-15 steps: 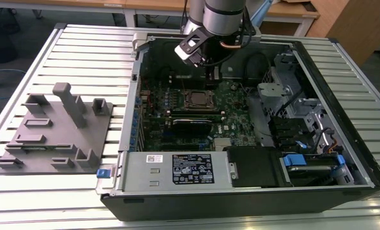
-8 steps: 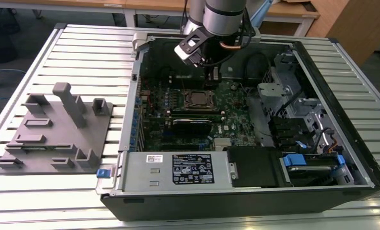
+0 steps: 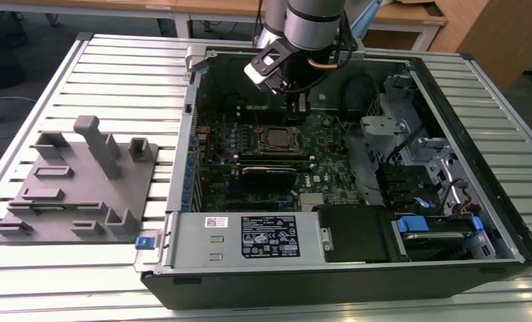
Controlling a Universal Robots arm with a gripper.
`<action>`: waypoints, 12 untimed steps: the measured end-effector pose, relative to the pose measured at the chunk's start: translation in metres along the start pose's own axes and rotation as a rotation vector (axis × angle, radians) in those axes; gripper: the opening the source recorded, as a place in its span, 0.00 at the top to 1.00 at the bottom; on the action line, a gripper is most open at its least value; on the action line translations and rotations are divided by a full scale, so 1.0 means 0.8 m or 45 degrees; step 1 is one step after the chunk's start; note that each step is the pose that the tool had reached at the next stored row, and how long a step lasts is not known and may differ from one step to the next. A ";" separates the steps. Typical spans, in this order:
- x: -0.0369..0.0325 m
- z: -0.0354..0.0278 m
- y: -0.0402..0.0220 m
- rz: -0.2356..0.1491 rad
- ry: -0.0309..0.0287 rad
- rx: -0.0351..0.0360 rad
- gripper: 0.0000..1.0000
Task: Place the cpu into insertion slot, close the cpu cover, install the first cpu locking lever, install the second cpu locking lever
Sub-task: 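Close the cpu cover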
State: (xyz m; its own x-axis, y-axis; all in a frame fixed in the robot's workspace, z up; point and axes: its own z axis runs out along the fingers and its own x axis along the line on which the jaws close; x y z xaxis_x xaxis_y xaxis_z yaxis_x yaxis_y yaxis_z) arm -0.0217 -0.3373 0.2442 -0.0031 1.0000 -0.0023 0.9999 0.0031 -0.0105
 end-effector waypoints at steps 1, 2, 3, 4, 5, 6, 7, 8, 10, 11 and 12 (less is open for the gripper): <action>0.0000 0.0000 0.0000 -0.009 -0.0001 0.0000 0.89; 0.0000 0.0000 0.0000 -0.019 -0.0001 -0.0001 0.89; 0.0000 0.0000 0.0000 -0.028 -0.0002 -0.0001 0.89; 0.0000 0.0000 0.0000 -0.038 -0.0003 -0.0001 0.89; 0.0000 0.0000 0.0000 -0.048 -0.0005 -0.0001 0.89; 0.0000 0.0001 0.0000 -0.059 -0.0005 -0.0002 0.89; 0.0000 0.0000 0.0000 -0.072 -0.0007 -0.0002 0.89; 0.0000 0.0001 0.0000 -0.084 -0.0008 -0.0003 0.89; 0.0000 0.0001 0.0000 -0.111 -0.0010 -0.0004 0.89; 0.0000 0.0001 0.0000 -0.125 -0.0012 -0.0004 0.89; 0.0000 0.0001 0.0000 -0.140 -0.0014 -0.0004 0.89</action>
State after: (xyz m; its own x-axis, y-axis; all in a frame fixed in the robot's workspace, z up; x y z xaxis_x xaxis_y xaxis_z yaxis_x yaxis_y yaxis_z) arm -0.0217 -0.3373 0.2442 -0.1127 0.9936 -0.0022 0.9936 0.1127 -0.0104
